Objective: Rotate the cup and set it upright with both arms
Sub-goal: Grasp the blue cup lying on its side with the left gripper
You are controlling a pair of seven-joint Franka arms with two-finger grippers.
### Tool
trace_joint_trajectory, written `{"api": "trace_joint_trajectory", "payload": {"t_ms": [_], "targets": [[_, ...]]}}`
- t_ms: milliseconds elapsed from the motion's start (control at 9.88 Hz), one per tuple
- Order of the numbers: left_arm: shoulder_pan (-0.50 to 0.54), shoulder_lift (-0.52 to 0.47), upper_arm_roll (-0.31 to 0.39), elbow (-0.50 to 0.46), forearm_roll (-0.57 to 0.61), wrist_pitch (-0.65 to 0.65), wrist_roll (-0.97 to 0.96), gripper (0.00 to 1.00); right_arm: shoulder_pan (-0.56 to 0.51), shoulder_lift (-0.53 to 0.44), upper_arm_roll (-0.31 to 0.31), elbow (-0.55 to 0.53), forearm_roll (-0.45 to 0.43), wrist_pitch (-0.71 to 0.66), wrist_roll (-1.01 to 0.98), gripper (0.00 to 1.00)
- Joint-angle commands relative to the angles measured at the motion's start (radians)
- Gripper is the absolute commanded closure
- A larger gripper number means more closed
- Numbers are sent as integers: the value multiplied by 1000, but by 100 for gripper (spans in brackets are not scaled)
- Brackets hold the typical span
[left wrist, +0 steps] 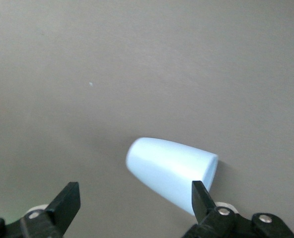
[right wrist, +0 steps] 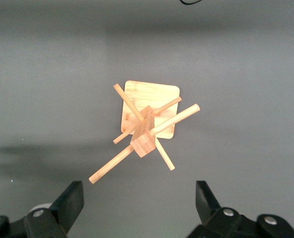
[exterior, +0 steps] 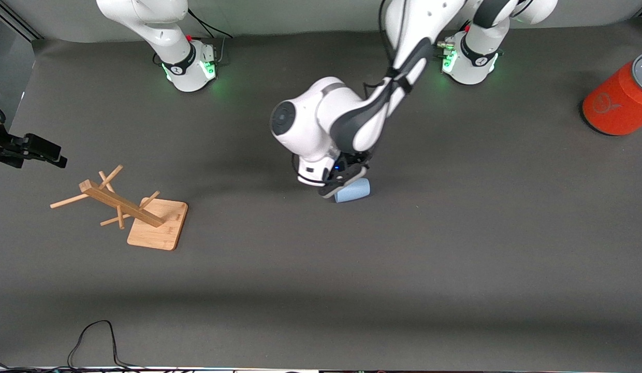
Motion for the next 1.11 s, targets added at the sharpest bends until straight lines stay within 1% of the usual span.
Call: {"api": "trace_joint_trajectory", "payload": {"t_ms": [0, 203, 304, 405, 506, 608, 709, 810, 911, 1013], "targets": [[-47, 88, 21, 80, 45, 34, -31, 0, 0, -23, 3, -20, -11, 17, -17, 0], [-85, 127, 20, 68, 103, 23, -19, 0, 0, -23, 4, -17, -11, 10, -26, 0], [-92, 135, 20, 57, 114, 17, 7, 0, 0, -23, 4, -17, -11, 9, -29, 0], [-92, 135, 18, 45, 123, 2, 45, 10, 0, -23, 4, -17, -8, 7, -29, 0], [-93, 135, 18, 40, 124, -16, 64, 27, 2, -23, 4, -17, -5, 7, -29, 0], [-95, 138, 18, 33, 126, -23, 84, 42, 4, -22, 4, -15, 0, 7, -29, 0], [-101, 138, 18, 23, 126, -33, 89, 62, 23, -23, 3, -15, 0, 7, -22, 0], [-99, 138, 18, 25, 126, -49, 98, 89, 25, -20, 3, -14, 0, 7, -26, 0], [-99, 136, 18, 25, 126, -53, 98, 100, 25, -19, 3, -8, -5, 7, -16, 0], [-98, 135, 18, 25, 124, -55, 100, 100, 27, -14, 4, -5, -3, 7, -16, 0]]}}
